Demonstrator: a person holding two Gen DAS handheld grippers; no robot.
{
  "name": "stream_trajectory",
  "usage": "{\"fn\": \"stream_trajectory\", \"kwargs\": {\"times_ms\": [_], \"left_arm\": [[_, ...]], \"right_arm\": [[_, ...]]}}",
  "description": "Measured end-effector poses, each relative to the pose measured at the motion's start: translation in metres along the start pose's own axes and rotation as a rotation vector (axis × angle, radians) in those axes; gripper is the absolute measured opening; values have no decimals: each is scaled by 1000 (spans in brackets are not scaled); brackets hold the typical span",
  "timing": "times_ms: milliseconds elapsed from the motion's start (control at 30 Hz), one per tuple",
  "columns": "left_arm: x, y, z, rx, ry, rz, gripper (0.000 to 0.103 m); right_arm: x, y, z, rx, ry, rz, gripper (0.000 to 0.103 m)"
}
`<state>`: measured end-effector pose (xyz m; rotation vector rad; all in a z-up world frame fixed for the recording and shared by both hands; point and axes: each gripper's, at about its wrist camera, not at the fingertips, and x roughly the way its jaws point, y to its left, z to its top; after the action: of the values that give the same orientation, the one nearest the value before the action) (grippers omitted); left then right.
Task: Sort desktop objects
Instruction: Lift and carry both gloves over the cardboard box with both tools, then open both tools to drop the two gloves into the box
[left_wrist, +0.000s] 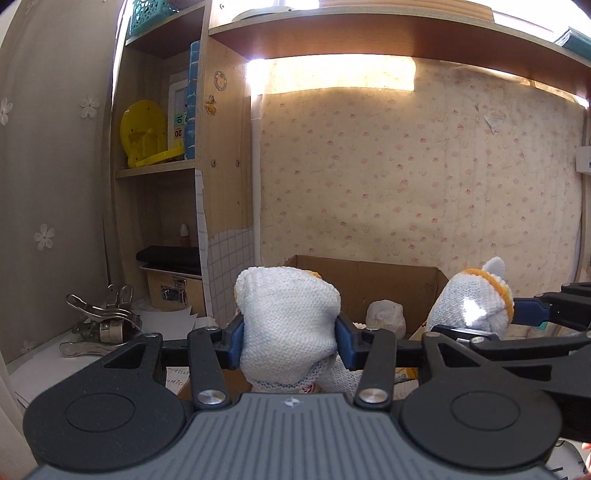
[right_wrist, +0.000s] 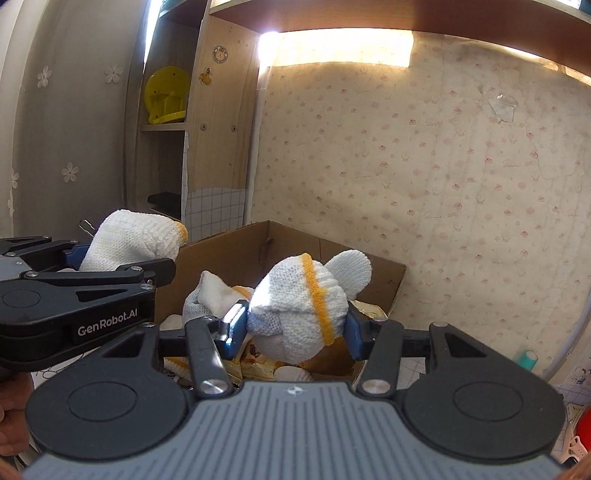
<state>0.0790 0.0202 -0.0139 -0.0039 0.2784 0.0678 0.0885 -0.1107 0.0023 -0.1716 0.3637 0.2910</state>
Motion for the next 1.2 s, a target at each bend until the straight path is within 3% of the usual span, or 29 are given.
{"fn": "stream_trajectory", "kwargs": {"times_ms": [467,667,933,1200], "left_arm": [[17,-1,-1,5,46,5,53],[19,-2,1,9,55,12,55],[15,-5,5,14,40,21,71],[14,-9,7,18,50,17,74]], "right_arm": [[12,-1,-1,5,15,9,55],[8,-3,1,10,-2,7,64],[1,-8,1,31,-24,-7,65],[-10,-15,3,48,-50,-23,65]]}}
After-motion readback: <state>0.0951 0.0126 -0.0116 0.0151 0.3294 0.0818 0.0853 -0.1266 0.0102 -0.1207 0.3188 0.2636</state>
